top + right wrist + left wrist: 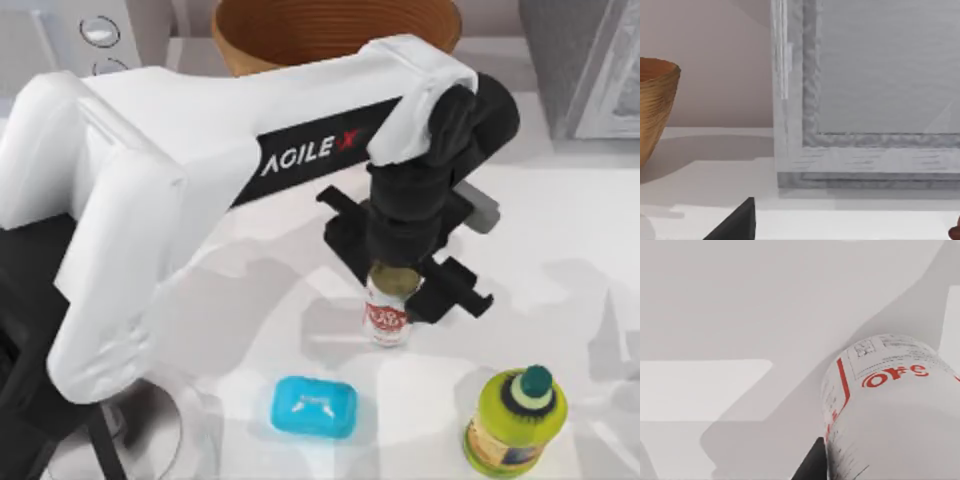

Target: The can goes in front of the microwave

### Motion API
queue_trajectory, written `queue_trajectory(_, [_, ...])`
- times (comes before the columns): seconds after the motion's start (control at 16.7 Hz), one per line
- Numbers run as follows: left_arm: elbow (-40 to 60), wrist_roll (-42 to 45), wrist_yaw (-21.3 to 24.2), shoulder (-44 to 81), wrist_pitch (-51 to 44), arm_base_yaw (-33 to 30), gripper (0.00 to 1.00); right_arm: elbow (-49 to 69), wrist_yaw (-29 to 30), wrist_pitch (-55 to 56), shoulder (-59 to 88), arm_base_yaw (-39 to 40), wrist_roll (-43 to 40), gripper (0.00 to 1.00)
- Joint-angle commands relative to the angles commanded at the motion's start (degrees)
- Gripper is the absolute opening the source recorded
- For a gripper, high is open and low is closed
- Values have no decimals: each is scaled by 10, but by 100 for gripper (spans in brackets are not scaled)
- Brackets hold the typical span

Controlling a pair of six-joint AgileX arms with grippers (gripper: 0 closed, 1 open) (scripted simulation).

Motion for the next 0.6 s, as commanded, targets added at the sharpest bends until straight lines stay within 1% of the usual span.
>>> queue_trajectory(0.3, [0,0,0,0,0,0,2,0,0,0,0,0,0,100])
queue_trajectory(0.36, [0,0,0,0,0,0,0,0,0,0,0,0,0,100])
queue_trajectory(0.6, [0,0,0,0,0,0,0,0,0,0,0,0,0,100])
